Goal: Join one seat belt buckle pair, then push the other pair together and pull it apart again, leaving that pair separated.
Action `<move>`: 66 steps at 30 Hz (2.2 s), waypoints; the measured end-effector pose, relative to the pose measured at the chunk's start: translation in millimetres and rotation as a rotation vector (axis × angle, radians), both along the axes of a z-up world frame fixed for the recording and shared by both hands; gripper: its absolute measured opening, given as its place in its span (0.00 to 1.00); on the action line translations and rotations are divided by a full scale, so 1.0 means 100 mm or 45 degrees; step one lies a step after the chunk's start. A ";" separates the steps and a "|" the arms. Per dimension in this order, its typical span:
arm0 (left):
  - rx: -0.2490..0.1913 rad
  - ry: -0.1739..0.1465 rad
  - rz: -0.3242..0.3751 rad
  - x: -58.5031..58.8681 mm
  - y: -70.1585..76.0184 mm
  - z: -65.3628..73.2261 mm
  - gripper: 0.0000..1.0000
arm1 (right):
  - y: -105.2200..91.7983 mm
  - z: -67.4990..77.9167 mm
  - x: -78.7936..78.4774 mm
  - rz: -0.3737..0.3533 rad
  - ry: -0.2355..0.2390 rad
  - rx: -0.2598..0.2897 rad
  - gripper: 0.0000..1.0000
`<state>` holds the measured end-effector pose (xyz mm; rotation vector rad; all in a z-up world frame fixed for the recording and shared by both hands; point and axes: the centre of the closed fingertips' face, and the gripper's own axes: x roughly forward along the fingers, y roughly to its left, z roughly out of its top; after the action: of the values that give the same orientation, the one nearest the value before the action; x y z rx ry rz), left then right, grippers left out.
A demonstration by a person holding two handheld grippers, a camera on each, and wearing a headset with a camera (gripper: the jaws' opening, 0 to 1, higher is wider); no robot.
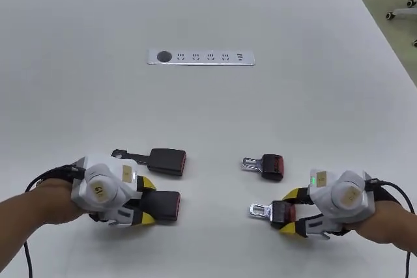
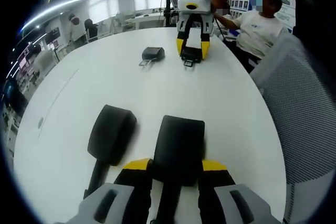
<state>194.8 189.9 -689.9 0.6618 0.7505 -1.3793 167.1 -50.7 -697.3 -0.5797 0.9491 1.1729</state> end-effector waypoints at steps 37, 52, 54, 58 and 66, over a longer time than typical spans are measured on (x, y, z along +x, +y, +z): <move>0.033 0.013 0.024 -0.02 -0.01 -0.01 0.35 | 0.97 0.01 0.11 0.089 -0.066 0.205 0.34; 0.051 0.020 0.076 -0.02 -0.01 -0.01 0.35 | 1.18 0.04 0.16 0.115 -0.067 0.246 0.34; 0.050 0.020 0.093 -0.02 -0.02 -0.01 0.35 | 1.20 0.04 0.17 0.113 -0.067 0.250 0.34; 0.051 0.021 0.097 -0.03 -0.03 -0.01 0.35 | 1.25 0.04 0.18 0.110 -0.068 0.258 0.34; 0.066 0.022 0.095 -0.02 -0.03 -0.01 0.35 | 1.40 0.03 0.20 0.123 -0.069 0.284 0.34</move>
<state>193.2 187.2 -691.1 0.6565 0.8191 -1.3022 187.3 89.2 -693.8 -0.4788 0.7392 1.3233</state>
